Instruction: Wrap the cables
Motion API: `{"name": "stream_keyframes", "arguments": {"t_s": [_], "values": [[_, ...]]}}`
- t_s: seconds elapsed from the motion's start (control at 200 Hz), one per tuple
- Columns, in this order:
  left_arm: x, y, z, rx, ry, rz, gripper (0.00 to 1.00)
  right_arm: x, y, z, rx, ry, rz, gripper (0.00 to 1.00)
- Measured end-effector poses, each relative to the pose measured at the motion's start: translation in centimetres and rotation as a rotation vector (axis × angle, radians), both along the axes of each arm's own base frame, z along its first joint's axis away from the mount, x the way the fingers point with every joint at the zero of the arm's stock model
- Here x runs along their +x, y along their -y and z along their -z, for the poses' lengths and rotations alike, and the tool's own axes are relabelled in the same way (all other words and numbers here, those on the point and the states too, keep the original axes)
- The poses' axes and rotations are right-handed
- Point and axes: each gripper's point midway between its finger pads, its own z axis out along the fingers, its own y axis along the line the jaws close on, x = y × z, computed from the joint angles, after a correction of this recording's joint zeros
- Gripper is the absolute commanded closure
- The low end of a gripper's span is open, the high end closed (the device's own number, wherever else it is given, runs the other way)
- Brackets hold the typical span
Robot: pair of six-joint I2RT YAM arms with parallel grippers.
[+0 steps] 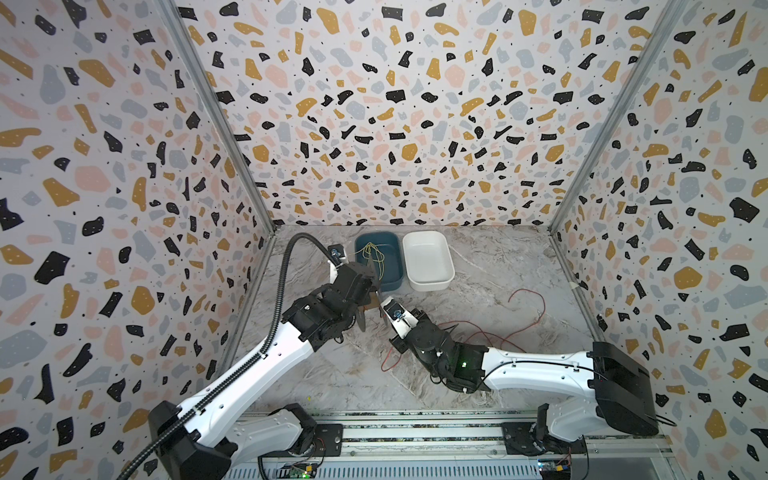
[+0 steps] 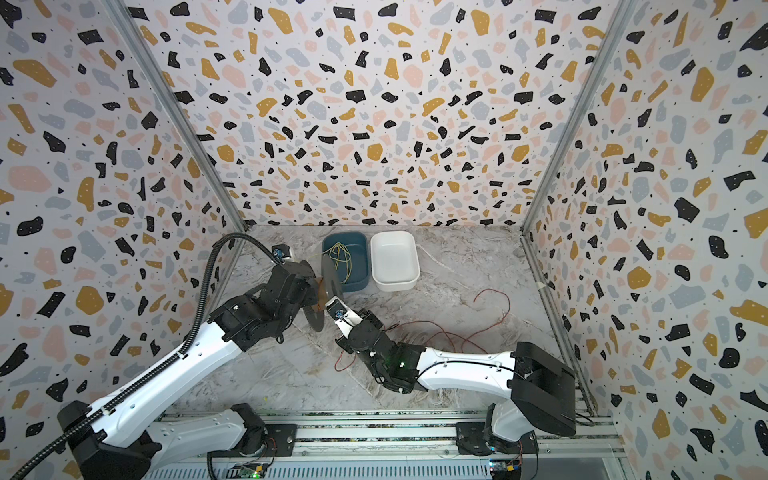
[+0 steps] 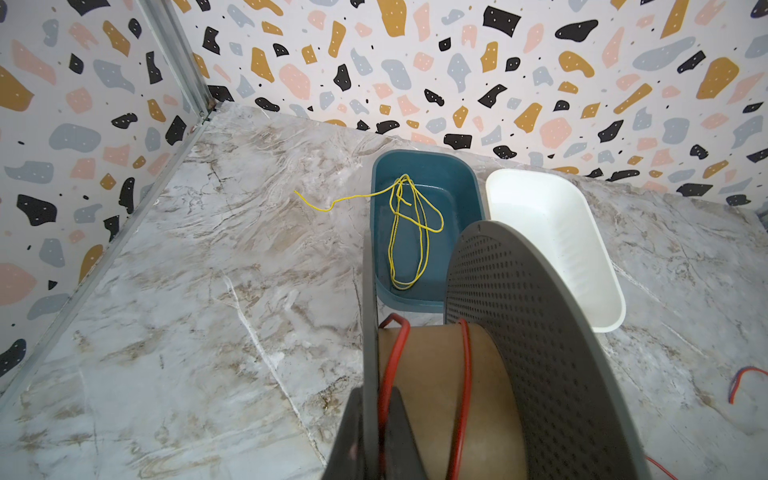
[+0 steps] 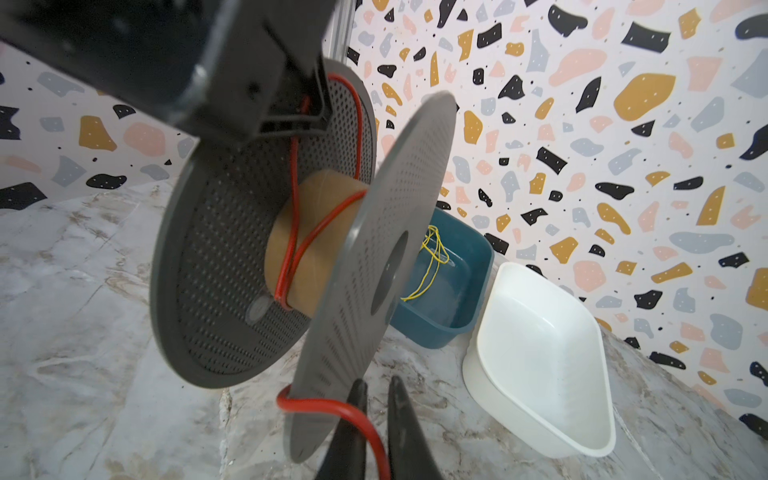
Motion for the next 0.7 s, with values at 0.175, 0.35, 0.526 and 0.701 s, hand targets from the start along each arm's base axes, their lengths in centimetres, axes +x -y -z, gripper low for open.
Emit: {"name": "stream_keyframes", "arguments": {"t_s": [0.175, 0.35, 0.526, 0.701], "values": [[-0.1, 0.2, 0.3, 0.019, -0.015, 0.025, 1.00, 0.0, -0.2, -0.5, 0.002, 0.023, -0.010, 0.85], [-0.2, 0.2, 0.5, 0.057, -0.026, 0.053, 1.00, 0.5, 0.0, -0.8, -0.005, 0.036, -0.012, 0.82], [-0.6, 0.2, 1.1, 0.107, -0.058, 0.090, 1.00, 2.0, 0.2, -2.3, 0.019, 0.053, -0.003, 0.80], [-0.9, 0.5, 1.4, 0.130, -0.077, 0.131, 1.00, 2.9, 0.1, -3.8, 0.039, 0.071, -0.014, 0.79]]}}
